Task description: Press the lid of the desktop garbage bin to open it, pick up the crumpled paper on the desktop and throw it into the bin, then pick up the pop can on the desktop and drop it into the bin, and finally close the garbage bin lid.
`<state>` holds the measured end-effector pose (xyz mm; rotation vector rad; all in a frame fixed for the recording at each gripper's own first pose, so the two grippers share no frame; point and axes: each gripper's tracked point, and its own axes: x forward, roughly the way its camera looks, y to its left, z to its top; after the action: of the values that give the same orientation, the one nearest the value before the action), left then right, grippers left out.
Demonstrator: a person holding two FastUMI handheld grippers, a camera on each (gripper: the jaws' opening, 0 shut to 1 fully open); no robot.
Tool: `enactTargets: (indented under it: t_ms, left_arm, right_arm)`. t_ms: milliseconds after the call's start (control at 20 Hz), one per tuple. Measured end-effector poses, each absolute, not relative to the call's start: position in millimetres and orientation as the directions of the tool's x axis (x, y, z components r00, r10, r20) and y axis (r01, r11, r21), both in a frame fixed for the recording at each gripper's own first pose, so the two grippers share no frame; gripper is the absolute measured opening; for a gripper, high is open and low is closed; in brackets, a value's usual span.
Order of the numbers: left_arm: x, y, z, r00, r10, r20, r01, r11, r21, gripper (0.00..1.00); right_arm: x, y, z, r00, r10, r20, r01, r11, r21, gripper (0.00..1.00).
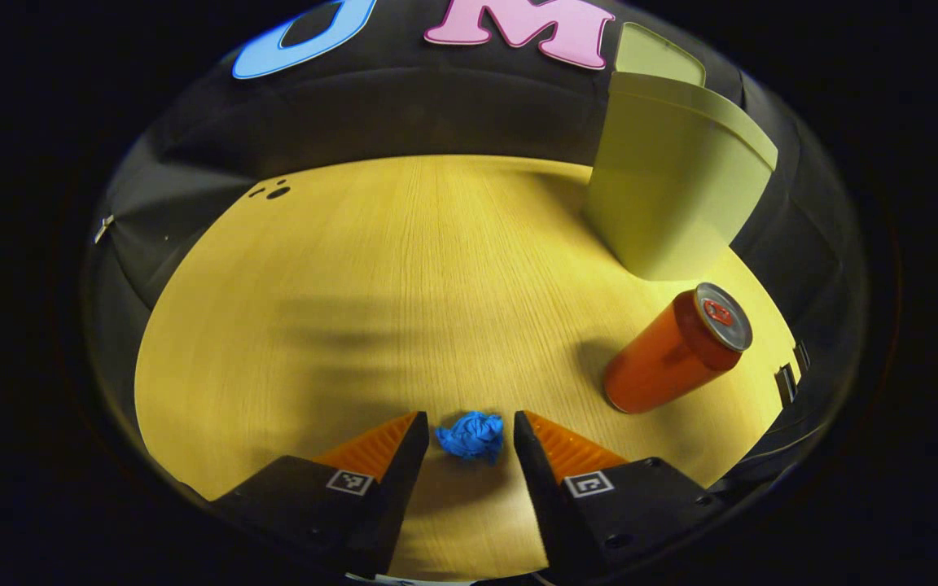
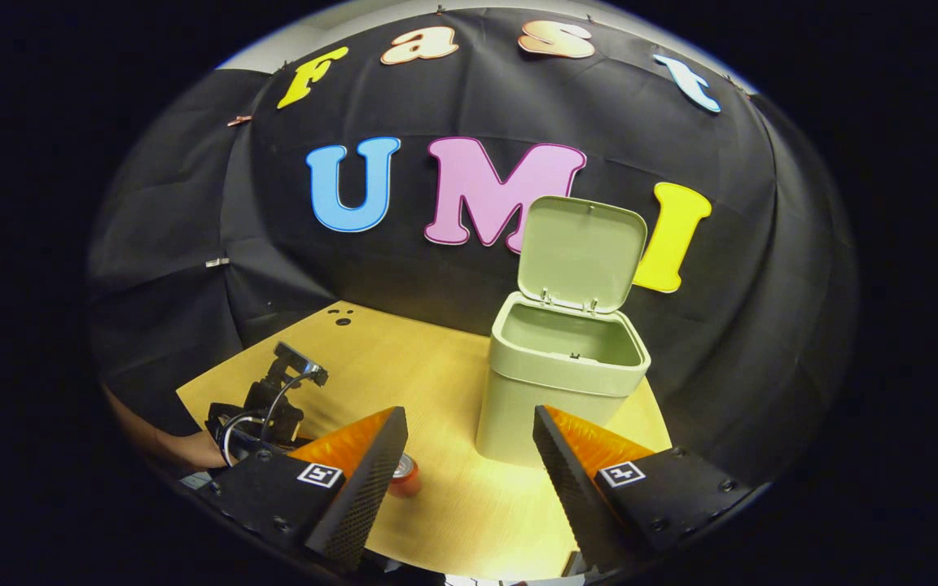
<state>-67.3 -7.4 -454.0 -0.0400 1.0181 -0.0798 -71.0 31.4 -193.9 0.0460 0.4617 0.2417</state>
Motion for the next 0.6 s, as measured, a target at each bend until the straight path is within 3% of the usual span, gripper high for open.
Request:
enactTargets:
  t_ms: [250,600]
  left_arm:
    - [-68.4,1.2,-461.7,0.505,-0.068,-0.861,0.015,0.997,-0.07,0.49]
    - [-67.4,3.9,-453.6,0.484,-0.111,-0.868,0.019,0.993,-0.116,0.4]
  right_arm:
    - [-74.7,23.0,-202.5,0.864,0.209,-0.458,-0.186,0.978,0.096,0.98]
    - [-83.8,16.8,-212.7,0.858,0.185,-0.479,-0.14,0.982,0.129,0.98]
